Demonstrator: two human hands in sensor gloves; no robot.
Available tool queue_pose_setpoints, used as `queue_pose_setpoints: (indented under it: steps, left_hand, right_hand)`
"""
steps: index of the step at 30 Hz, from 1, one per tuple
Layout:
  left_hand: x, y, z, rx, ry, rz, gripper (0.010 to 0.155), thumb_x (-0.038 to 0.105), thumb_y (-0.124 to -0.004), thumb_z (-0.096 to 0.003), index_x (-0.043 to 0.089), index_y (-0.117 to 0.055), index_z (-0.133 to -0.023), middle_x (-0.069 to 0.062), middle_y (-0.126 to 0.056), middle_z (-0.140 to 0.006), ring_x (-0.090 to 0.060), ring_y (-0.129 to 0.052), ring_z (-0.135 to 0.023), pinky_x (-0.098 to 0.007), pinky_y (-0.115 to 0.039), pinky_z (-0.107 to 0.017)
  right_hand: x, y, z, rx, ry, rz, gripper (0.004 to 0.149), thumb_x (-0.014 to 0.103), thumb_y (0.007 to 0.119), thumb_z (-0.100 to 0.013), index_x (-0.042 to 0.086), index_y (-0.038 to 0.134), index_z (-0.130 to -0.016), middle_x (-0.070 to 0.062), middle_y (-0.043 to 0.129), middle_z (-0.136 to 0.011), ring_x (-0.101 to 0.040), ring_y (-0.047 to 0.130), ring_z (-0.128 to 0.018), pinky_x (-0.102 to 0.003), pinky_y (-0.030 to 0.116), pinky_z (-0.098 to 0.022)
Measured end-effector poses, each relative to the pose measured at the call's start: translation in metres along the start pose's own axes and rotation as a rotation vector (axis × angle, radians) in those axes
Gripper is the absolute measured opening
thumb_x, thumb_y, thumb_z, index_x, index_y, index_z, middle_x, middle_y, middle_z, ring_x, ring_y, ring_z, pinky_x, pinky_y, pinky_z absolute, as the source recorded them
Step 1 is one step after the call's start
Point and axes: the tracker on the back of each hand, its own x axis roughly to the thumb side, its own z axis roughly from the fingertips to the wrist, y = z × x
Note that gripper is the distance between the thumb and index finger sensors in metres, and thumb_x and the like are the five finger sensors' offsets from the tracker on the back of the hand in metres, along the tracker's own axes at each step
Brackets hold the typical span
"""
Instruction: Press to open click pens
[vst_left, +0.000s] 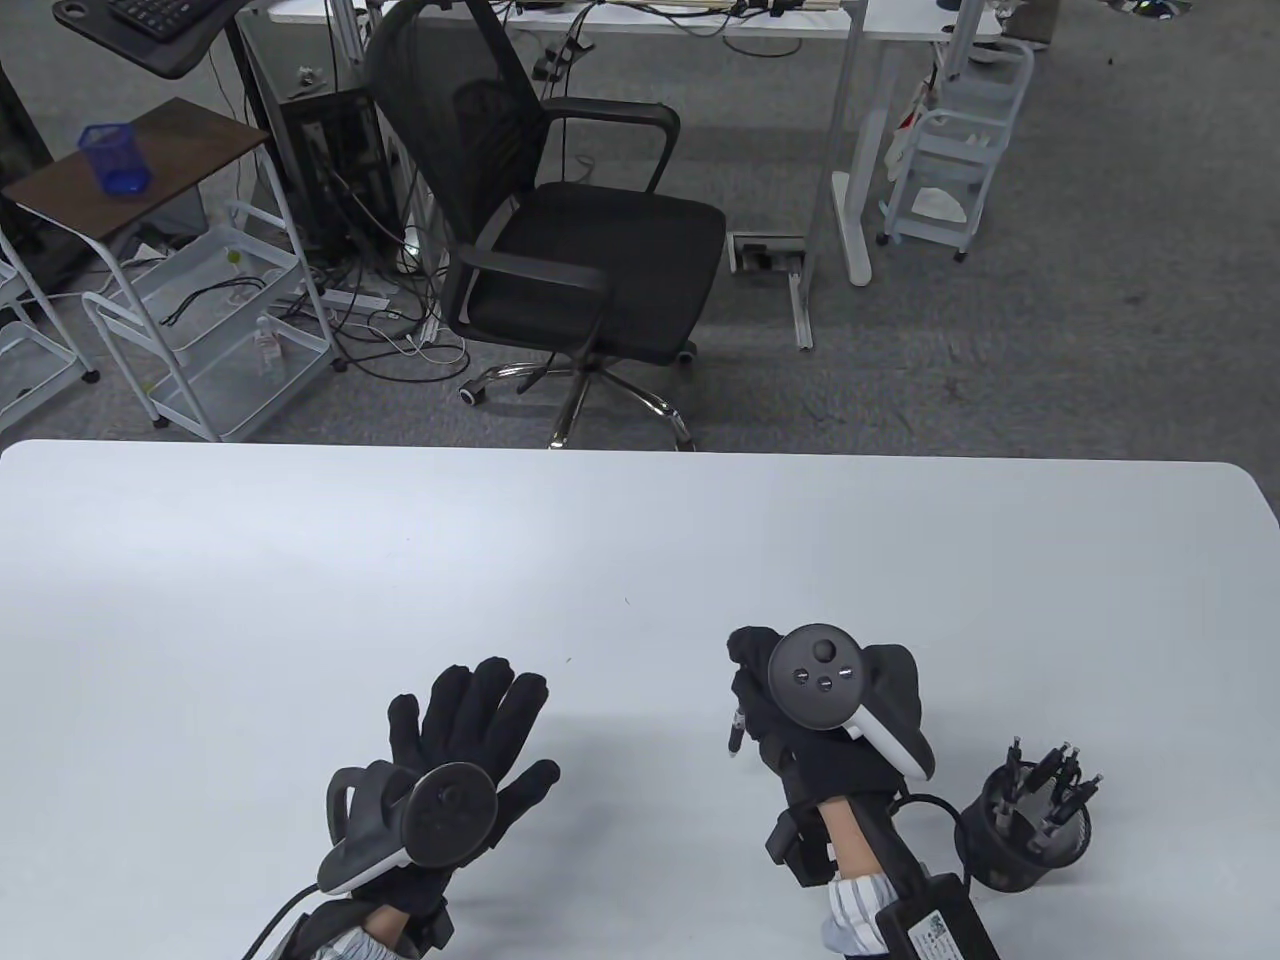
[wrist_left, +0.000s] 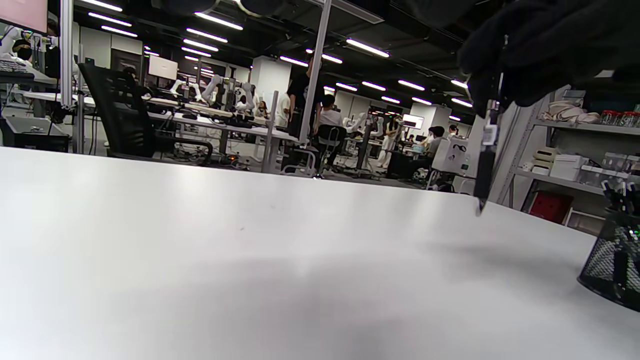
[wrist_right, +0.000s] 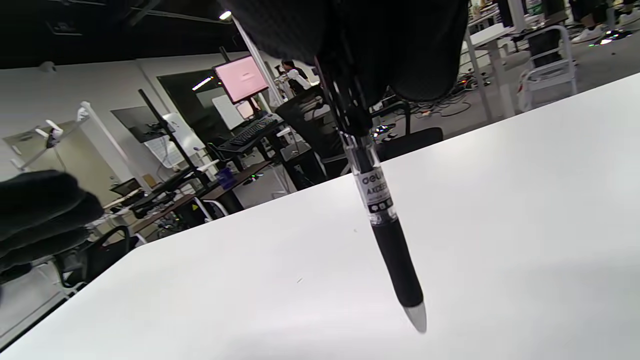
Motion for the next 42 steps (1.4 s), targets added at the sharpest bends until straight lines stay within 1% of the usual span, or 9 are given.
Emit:
queue_pose_setpoints:
  steps: [14, 18, 26, 29, 32, 33, 35, 38, 42]
  left_hand:
    - [0.003, -0.004, 0.0, -0.013, -0.002, -0.022, 0.07, 0.059, -0.054, -0.0697, 0.028, -0.025, -0.126, -0.019, -0.029, -0.133, -0.057, -0.036, -0.118, -0.08, -0.03, -0.077]
    - [0.004, -0.006, -0.001, -0.023, -0.001, -0.031, 0.07, 0.059, -0.054, -0.0696, 0.028, -0.026, -0.126, -0.019, -0.029, -0.133, -0.057, -0.036, -0.118, -0.079, -0.029, -0.077]
    - [0.001, -0.011, -0.002, -0.034, 0.018, -0.042, 0.07, 0.058, -0.054, -0.0697, 0.027, -0.027, -0.126, -0.02, -0.029, -0.132, -0.058, -0.037, -0.117, -0.079, -0.028, -0.077]
    - [0.002, -0.011, -0.002, -0.035, 0.018, -0.047, 0.07, 0.058, -0.054, -0.0696, 0.027, -0.028, -0.126, -0.02, -0.029, -0.132, -0.058, -0.036, -0.117, -0.078, -0.028, -0.077]
    - [0.002, -0.011, -0.003, -0.038, 0.019, -0.053, 0.07, 0.058, -0.054, -0.0696, 0.026, -0.029, -0.126, -0.02, -0.028, -0.132, -0.058, -0.036, -0.117, -0.078, -0.028, -0.077]
    - [0.002, -0.011, -0.003, -0.038, 0.019, -0.053, 0.069, 0.058, -0.054, -0.0696, 0.026, -0.03, -0.126, -0.02, -0.029, -0.132, -0.058, -0.036, -0.117, -0.078, -0.028, -0.077]
    - [0.002, -0.011, -0.003, -0.04, 0.019, -0.053, 0.069, 0.058, -0.054, -0.0696, 0.026, -0.031, -0.126, -0.021, -0.029, -0.132, -0.058, -0.037, -0.117, -0.078, -0.028, -0.077]
    - [0.003, -0.011, -0.003, -0.039, 0.019, -0.052, 0.069, 0.059, -0.054, -0.0696, 0.026, -0.031, -0.126, -0.022, -0.029, -0.132, -0.058, -0.037, -0.117, -0.079, -0.029, -0.077]
    - [0.003, -0.011, -0.003, -0.039, 0.017, -0.054, 0.069, 0.059, -0.053, -0.0696, 0.027, -0.03, -0.126, -0.021, -0.029, -0.132, -0.057, -0.036, -0.117, -0.079, -0.029, -0.077]
  right_hand:
    - [0.003, 0.045, 0.011, -0.124, -0.148, -0.314, 0.066, 0.014, 0.074, -0.06, -0.009, 0.04, -0.112, -0.023, 0.069, -0.095, -0.044, 0.09, -0.082, -0.077, 0.042, -0.067]
    - [-0.006, 0.05, 0.009, -0.103, -0.205, -0.47, 0.074, 0.01, 0.073, -0.06, -0.012, 0.027, -0.114, -0.025, 0.065, -0.098, -0.044, 0.089, -0.081, -0.068, 0.051, -0.067]
    - [-0.023, 0.05, 0.014, -0.213, -0.17, -0.603, 0.087, 0.018, 0.084, -0.057, -0.017, 0.025, -0.112, -0.048, 0.046, -0.109, -0.031, 0.095, -0.077, -0.058, 0.061, -0.066]
    - [-0.026, 0.053, 0.013, -0.189, -0.16, -0.715, 0.081, 0.018, 0.086, -0.056, -0.018, 0.038, -0.111, -0.051, 0.045, -0.108, -0.03, 0.094, -0.077, -0.057, 0.062, -0.065]
    - [-0.028, 0.058, 0.01, -0.142, -0.17, -0.846, 0.052, 0.015, 0.083, -0.058, -0.014, 0.072, -0.1, -0.048, 0.044, -0.11, -0.034, 0.089, -0.08, -0.059, 0.059, -0.065]
    - [-0.029, 0.06, 0.01, -0.131, -0.173, -0.897, 0.048, 0.014, 0.082, -0.058, -0.012, 0.075, -0.098, -0.045, 0.045, -0.111, -0.035, 0.087, -0.081, -0.06, 0.058, -0.065]
    - [-0.029, 0.064, 0.008, -0.068, -0.212, -0.966, 0.046, 0.016, 0.077, -0.062, -0.008, 0.073, -0.101, -0.041, 0.042, -0.115, -0.041, 0.078, -0.087, -0.063, 0.05, -0.067]
    - [-0.029, 0.07, 0.007, -0.064, -0.274, -1.129, 0.046, 0.018, 0.064, -0.067, 0.0, 0.062, -0.108, -0.043, 0.037, -0.117, -0.062, 0.052, -0.099, -0.074, 0.036, -0.067]
    - [-0.034, 0.079, 0.006, -0.09, -0.255, -1.35, 0.045, 0.012, 0.054, -0.066, -0.003, 0.046, -0.108, -0.033, 0.062, -0.107, -0.052, 0.069, -0.095, -0.08, 0.038, -0.066]
